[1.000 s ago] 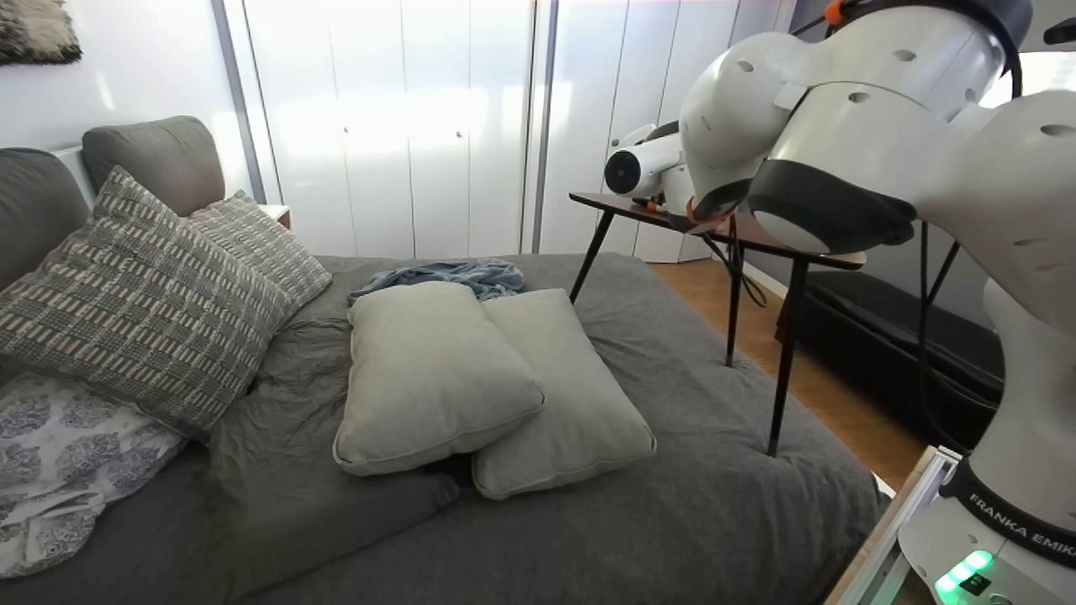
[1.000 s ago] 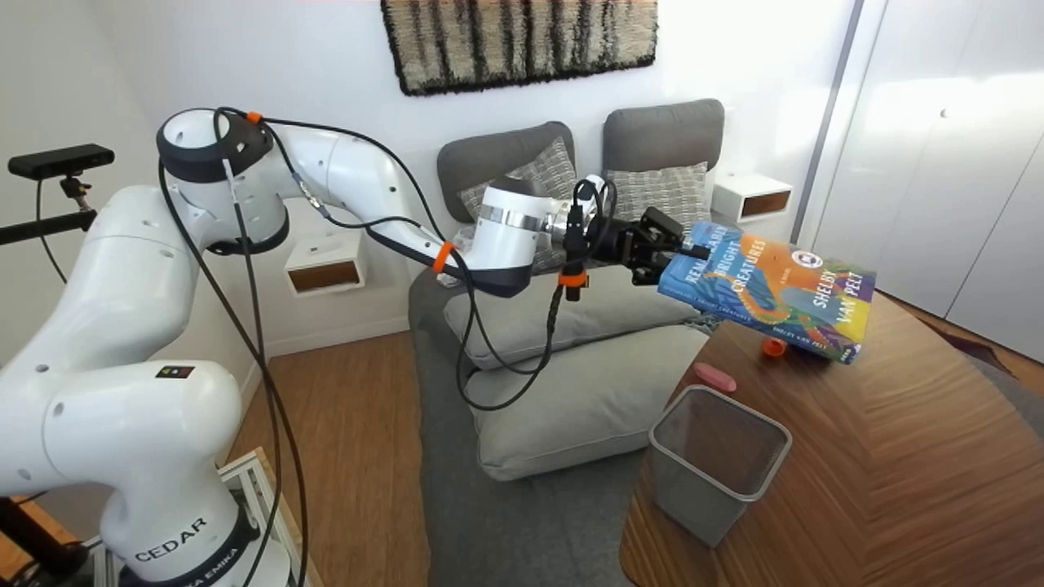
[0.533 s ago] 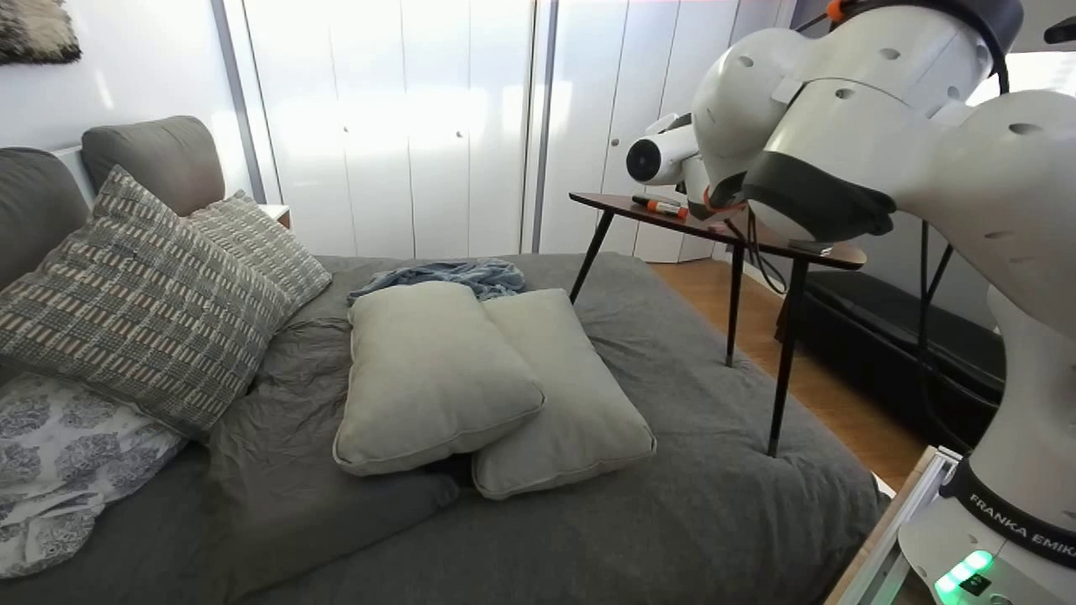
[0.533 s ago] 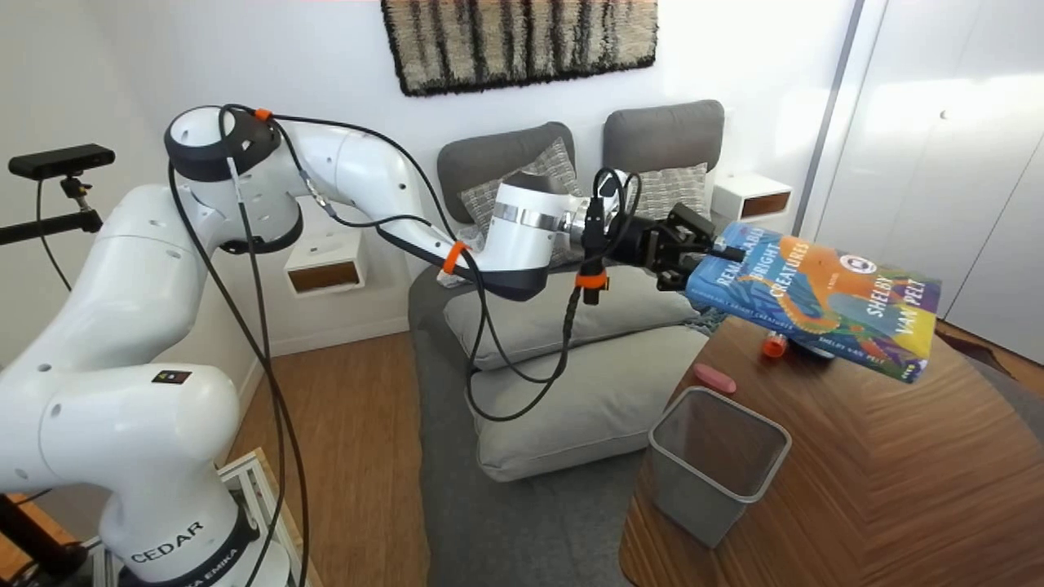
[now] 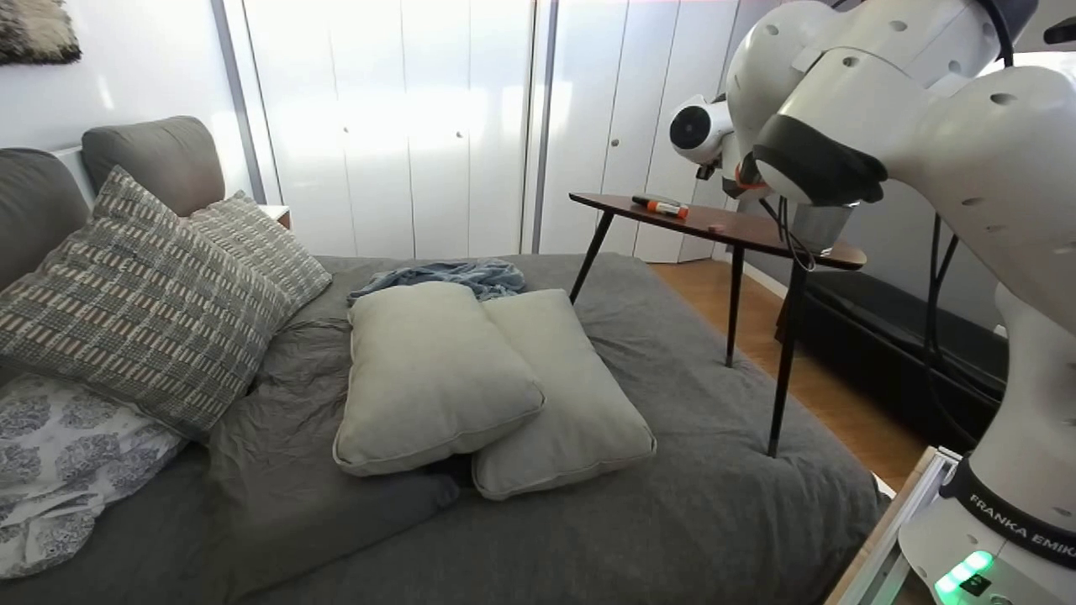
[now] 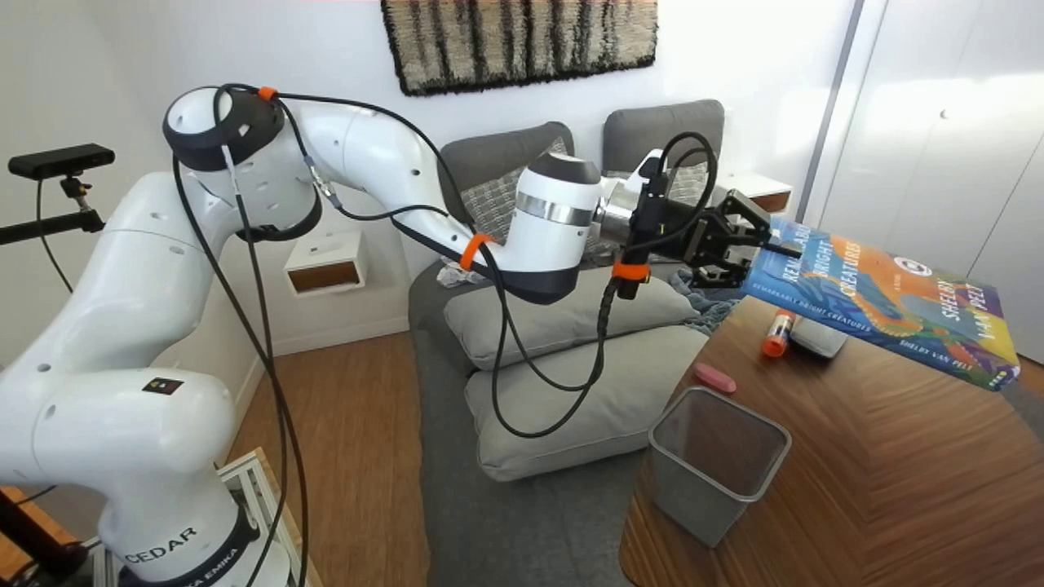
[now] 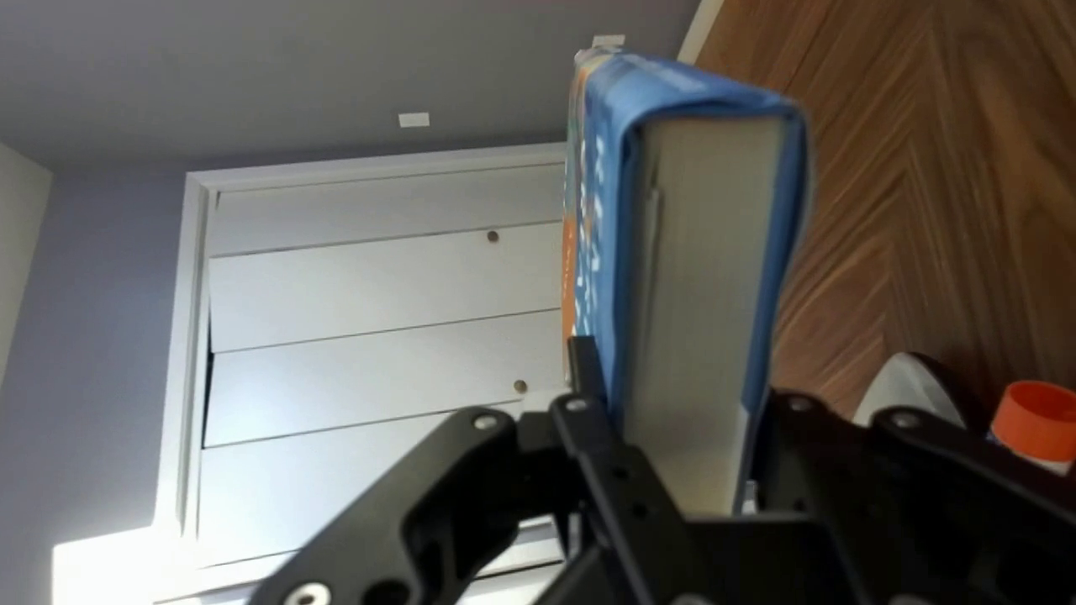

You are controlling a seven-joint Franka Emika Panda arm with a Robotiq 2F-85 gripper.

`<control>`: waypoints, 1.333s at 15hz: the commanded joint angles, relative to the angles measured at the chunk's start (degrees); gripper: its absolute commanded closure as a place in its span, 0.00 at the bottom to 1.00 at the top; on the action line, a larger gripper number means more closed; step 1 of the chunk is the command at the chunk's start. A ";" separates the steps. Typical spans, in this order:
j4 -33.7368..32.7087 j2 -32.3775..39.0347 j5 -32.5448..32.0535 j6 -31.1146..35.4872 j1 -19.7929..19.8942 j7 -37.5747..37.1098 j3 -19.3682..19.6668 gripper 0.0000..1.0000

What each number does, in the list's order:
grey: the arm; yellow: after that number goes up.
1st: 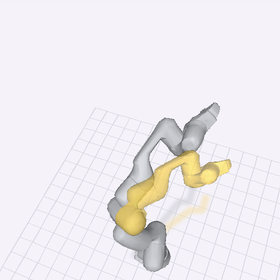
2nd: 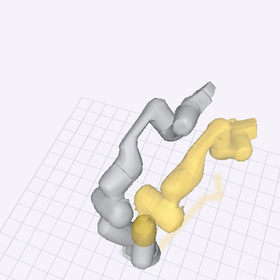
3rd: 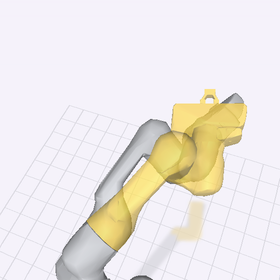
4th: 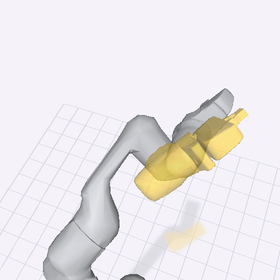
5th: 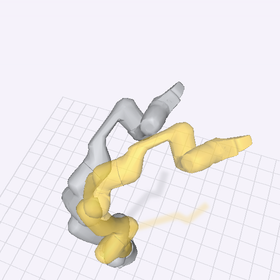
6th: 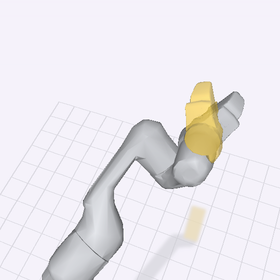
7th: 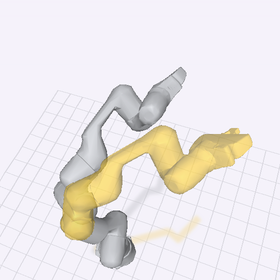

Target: Remove the book from the pillow and put it on the table

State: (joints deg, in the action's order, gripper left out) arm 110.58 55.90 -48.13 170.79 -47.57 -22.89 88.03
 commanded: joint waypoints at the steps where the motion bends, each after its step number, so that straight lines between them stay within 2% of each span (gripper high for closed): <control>1: 1.39 -7.00 4.05 4.07 1.36 6.83 -1.44 0.89; 6: 4.12 -13.14 10.16 -0.89 2.12 15.33 -3.98 0.89; 12: 2.84 -19.15 9.41 -6.67 7.51 24.96 -9.86 0.89; 20: -2.16 -18.76 8.89 -12.27 18.11 21.36 -17.76 0.89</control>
State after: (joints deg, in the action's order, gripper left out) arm 111.55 38.33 -38.67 161.81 -33.62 -1.14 73.76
